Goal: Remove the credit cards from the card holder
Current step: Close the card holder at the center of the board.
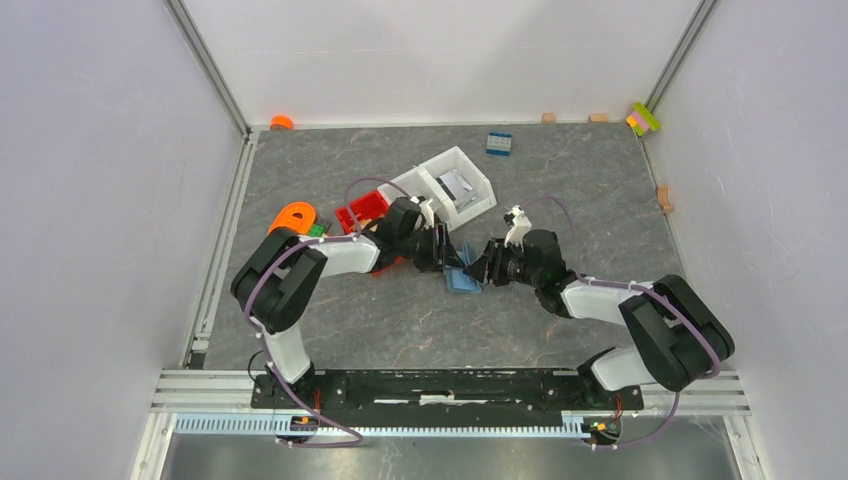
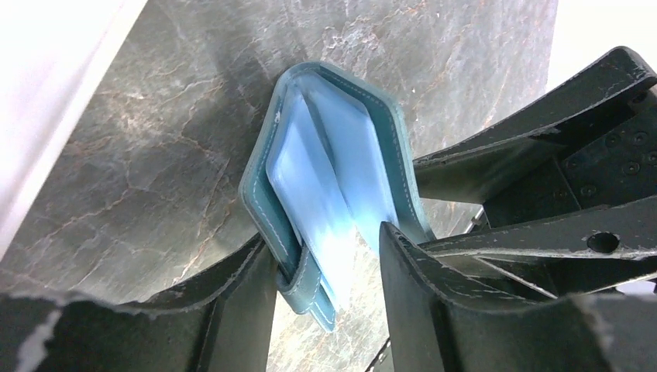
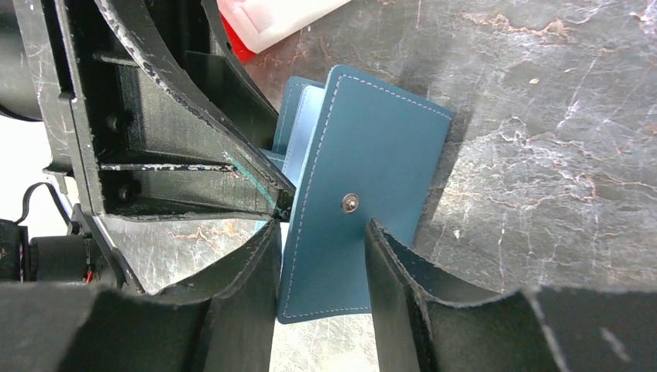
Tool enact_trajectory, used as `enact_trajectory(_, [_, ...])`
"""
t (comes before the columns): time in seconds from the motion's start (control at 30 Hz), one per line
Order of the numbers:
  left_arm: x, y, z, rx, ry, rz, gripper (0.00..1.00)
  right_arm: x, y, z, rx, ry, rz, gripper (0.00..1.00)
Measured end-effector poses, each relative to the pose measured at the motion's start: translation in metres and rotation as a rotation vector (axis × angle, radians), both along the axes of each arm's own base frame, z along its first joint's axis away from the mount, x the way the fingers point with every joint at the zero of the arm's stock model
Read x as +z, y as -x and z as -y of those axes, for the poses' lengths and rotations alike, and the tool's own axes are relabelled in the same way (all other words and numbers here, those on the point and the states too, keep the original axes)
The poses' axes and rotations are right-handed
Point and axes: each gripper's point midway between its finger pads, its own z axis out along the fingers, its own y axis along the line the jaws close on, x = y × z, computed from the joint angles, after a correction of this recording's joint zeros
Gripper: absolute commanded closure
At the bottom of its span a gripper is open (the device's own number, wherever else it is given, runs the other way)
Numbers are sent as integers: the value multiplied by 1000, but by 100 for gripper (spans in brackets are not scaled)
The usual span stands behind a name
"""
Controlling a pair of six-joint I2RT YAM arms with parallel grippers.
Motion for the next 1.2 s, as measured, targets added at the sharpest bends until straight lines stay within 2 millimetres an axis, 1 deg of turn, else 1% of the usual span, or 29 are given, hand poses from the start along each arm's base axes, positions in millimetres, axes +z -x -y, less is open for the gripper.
enact_trajectory(0.07, [-2,1,-3,4,-17,-4,43,0,0,-1,3,-3,-6,53])
enact_trajectory(0.2, [-1,2,-7,9,-47,-1,40,0,2,-3,12,-4,-7,46])
enact_trajectory(0.3, [4,0,-12,18,-73,24,40,0,4,-5,28,-1,1,41])
enact_trajectory(0.33, [8,-1,-15,25,-84,37,40,1,5,-5,32,2,5,42])
enact_trajectory(0.57, [32,-7,-27,70,-120,123,40,19,8,-12,70,-10,76,62])
enact_trajectory(0.67, [39,-10,-29,81,-121,150,43,16,9,-14,79,-11,69,62])
enact_trajectory(0.73, [41,-10,-29,84,-121,157,46,9,11,-15,86,-3,50,62])
enact_trajectory(0.77, [41,-10,-29,83,-121,159,49,4,12,-15,91,3,37,62])
enact_trajectory(0.87, [41,-10,-29,78,-120,160,57,-9,16,-19,111,17,-6,68])
enact_trajectory(0.97, [39,-8,-27,65,-122,158,64,-15,15,-21,116,28,-26,72])
enact_trajectory(1.03, [36,-6,-25,55,-127,154,66,-19,12,-23,113,39,-38,78])
enact_trajectory(1.13, [27,-1,-21,30,-129,129,72,-27,8,-23,101,55,-58,91])
enact_trajectory(1.2, [20,0,-18,15,-129,111,76,-30,7,-23,95,61,-65,96])
